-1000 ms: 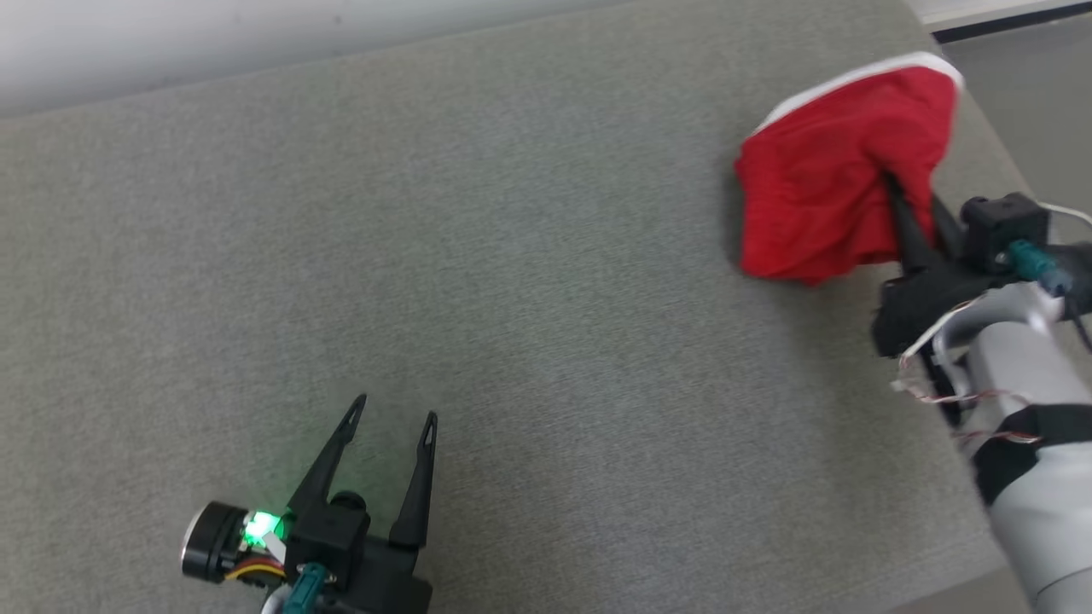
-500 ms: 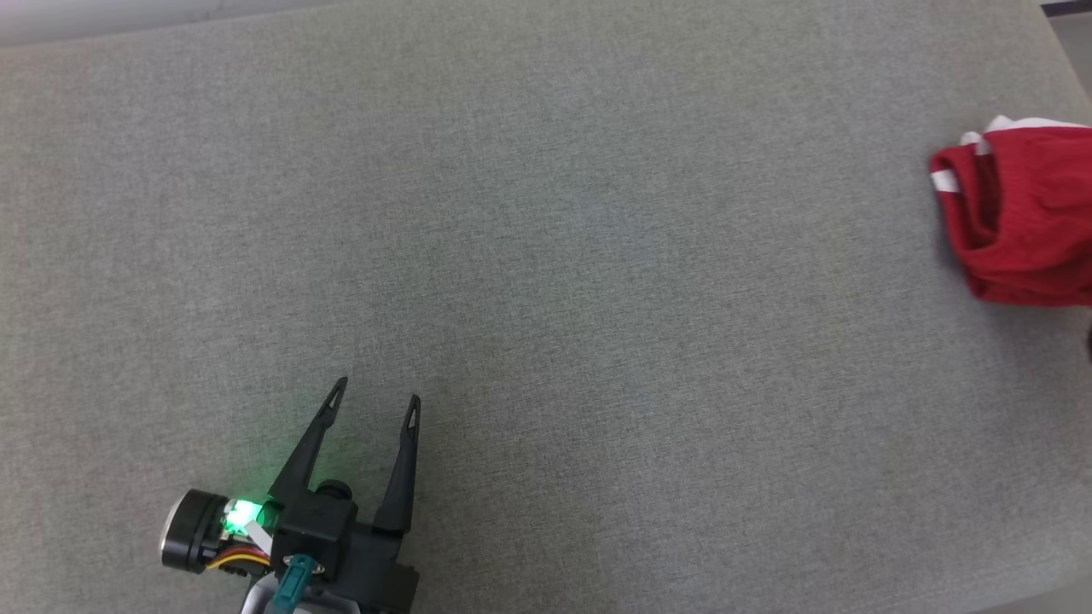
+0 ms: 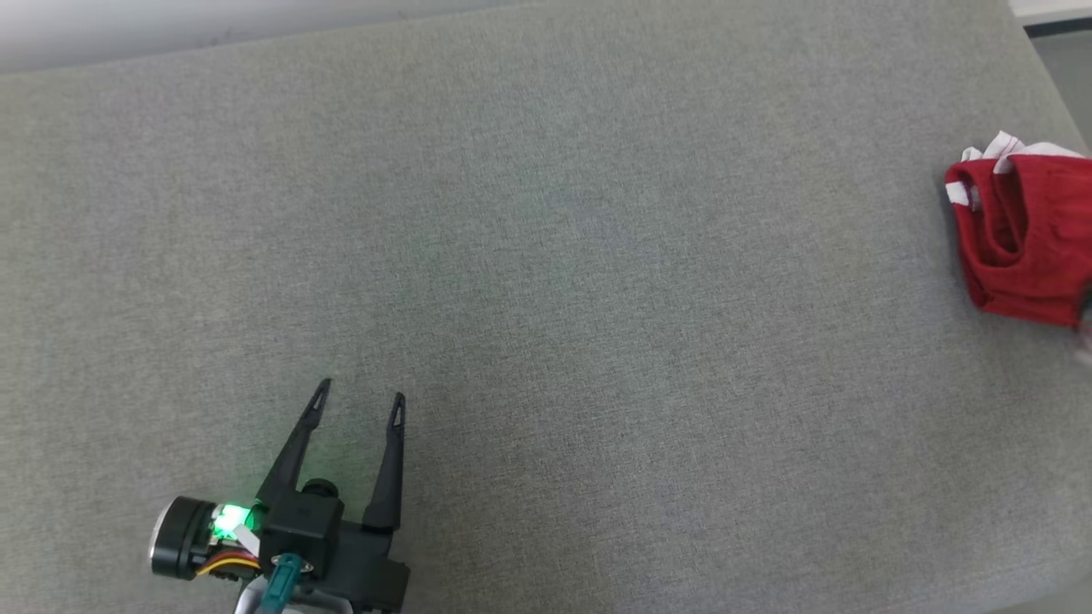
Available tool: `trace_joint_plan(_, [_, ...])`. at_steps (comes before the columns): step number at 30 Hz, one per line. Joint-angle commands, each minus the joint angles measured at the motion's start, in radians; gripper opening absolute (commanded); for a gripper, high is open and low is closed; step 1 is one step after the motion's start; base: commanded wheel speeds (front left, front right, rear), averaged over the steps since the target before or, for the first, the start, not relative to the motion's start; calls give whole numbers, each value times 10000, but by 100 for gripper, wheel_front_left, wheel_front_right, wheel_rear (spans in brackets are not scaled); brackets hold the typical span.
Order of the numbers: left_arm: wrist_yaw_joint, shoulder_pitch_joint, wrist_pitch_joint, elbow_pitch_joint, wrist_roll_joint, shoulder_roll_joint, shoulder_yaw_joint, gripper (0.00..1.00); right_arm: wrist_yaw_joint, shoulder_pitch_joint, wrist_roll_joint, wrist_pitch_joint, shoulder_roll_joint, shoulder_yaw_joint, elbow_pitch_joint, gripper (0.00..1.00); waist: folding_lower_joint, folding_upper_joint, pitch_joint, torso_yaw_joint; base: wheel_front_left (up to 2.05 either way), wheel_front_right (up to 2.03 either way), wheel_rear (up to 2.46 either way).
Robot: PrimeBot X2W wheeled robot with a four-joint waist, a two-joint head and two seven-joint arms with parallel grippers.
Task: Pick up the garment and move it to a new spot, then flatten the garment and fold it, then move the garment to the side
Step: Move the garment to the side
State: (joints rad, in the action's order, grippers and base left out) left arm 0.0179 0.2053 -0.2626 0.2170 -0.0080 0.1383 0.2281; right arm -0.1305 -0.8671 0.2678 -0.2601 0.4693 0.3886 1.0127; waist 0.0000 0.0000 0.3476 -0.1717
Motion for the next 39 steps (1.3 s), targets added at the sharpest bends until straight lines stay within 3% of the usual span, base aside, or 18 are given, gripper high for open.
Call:
trace_joint_plan(1, [64, -134, -33, 1, -108, 5, -61, 100, -1, 189, 3, -51, -398, -137, -494, 100, 0, 0, -175, 39, 0, 0, 0])
trace_joint_plan(6, [222, -397, -33, 12, -166, -74, -309, 100, -1, 1456, -759, -29, -1767, -1008, -3110, 100, 0, 0, -645, 226, 0, 0, 0])
trace_joint_plan(11, [339, -764, -32, 65, -281, -202, -626, 100, -1, 2889, -1518, -30, -2554, -1896, -4271, 100, 0, 0, -1172, 493, 0, 0, 0])
trace_joint_plan(18, [374, -1232, -32, 108, -379, -349, -1076, 100, -1, 4487, -2448, -34, -3208, -2495, -4941, 100, 0, 0, -1825, 881, 0, 0, 0])
trace_joint_plan(28, [264, -1999, -32, 191, -362, -537, -1612, 100, -1, 6292, -2641, -35, -3867, -2966, -5667, 100, 0, 0, -2843, 1168, 0, 0, 0])
trace_joint_plan(39, [145, -2547, -32, 384, -375, -686, -2117, 100, -1, 6897, -2650, -34, -4162, -3199, -5750, 100, 0, 0, -3544, 1401, 0, 0, 0])
